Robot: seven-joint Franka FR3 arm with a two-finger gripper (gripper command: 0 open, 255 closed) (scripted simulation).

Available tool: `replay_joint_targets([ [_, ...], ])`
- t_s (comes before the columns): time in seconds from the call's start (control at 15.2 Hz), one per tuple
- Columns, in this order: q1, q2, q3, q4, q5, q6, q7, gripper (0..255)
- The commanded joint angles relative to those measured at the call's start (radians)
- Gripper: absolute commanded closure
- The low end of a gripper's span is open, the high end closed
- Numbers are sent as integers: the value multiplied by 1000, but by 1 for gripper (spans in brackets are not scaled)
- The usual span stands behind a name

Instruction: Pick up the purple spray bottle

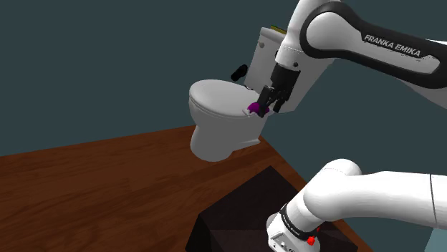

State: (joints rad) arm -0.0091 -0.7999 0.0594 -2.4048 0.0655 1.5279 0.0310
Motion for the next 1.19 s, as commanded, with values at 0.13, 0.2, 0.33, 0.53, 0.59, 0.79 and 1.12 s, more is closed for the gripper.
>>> replay_joint_targets([
  [0.13,-16,20,-32,-27,-19,64,-32,0],
  [0.2,-24,32,-48,-39,-28,96,-48,0],
  [0.33,-39,61,-80,-59,-44,161,-79,0],
  [0.53,-61,115,-129,-78,-63,260,-126,0],
  [0.59,-68,136,-145,-81,-68,293,-142,0],
  [0.79,-85,208,-195,-84,-77,390,-191,0],
  [1.12,-101,349,-279,-58,-66,544,-279,0],
])
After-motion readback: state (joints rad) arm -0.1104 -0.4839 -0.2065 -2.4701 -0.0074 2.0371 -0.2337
